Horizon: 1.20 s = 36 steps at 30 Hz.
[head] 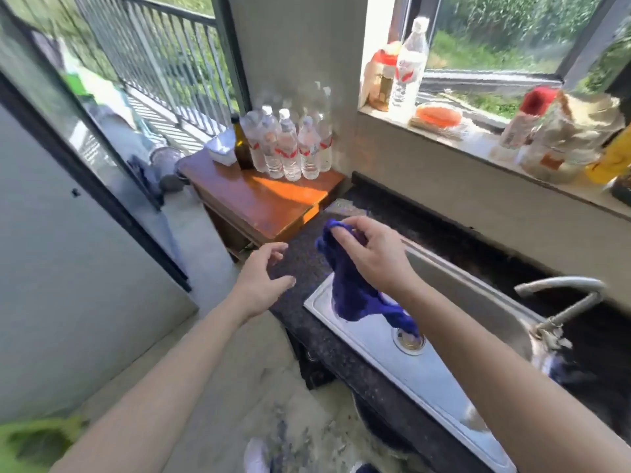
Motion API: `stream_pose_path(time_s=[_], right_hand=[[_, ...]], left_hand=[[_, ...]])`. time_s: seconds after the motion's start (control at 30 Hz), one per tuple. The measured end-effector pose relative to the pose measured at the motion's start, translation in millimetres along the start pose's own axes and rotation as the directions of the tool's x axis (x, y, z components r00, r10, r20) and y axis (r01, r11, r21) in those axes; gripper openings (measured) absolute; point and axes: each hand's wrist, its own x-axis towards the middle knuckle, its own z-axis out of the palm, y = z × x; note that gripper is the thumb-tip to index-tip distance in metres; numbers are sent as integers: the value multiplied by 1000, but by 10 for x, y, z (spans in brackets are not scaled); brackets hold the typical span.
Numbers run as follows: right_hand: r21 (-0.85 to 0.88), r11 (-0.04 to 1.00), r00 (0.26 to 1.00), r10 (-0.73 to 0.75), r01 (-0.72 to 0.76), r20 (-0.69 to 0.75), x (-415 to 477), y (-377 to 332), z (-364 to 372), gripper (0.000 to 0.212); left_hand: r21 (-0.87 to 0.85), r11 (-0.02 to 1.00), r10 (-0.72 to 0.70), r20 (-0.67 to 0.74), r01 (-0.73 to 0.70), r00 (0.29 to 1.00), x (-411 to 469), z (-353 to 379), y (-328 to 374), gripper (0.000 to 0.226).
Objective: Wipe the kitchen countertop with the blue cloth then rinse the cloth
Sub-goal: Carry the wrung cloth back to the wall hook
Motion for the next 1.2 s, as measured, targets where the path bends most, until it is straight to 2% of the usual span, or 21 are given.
stream_pose_path(time_s=[0.1,0.2,0.3,0.37,0.43,0.5,0.57,0.63,0.7,0.87,1.0,1.07,1.13,1.2], right_hand=[[94,996,989,-12,-2,150,33,-155,247,15],[216,976,969,-45,-8,242,63,-436,368,15],[241,970,922,-66,-30,381,48,-754,494,15],[239,971,893,-86,-24,442,22,-945,635,16],[258,966,868,-117,-13,482,-15,-1143,832,17],[264,964,861,-148,16,486,-75,-1380,1094,17],[215,973,864,-182,89,469,-121,-1602,1417,16],[104,979,863,-205,176,462,-130,-1799,1775,16],[38,977,847,-203,212,491,-116,-1986,2132,19],[-209,898,736,-164,387,657,-52,-2467,2999,27],[26,969,765,-211,246,609,144,-2848,3467,23],[105,960,771,-272,260,576,294,-3125,3677,23],[158,937,747,-344,311,568,452,-3465,3918,24],[187,909,712,-410,374,570,646,-3794,4168,22]], left_hand=[[38,999,-10,6,10,1000,-294,-224,-84,76],[58,998,2,-78,3,997,-472,-547,-126,100],[30,999,32,-140,-28,990,-572,-867,-206,107],[33,995,98,-129,-94,987,-623,-1086,-243,96],[54,985,170,-141,-164,975,-684,-1304,-305,62],[64,970,244,-215,-236,945,-776,-1559,-409,22],[50,960,278,-310,-277,909,-906,-1922,-567,10],[-9,958,260,-395,-287,881,-1046,-2381,-737,10],[-59,963,216,-421,-264,881,-1187,-2824,-902,14],[-92,954,209,-483,-287,851,-1505,-3663,-1274,23],[-154,964,102,-542,-217,834,-1590,-4333,-1686,26],[-148,977,53,-530,-154,847,-1605,-4616,-1878,27],[-128,988,17,-486,-90,874,-1590,-4851,-2017,33],[-134,987,17,-455,-87,890,-1533,-5036,-2051,42]])
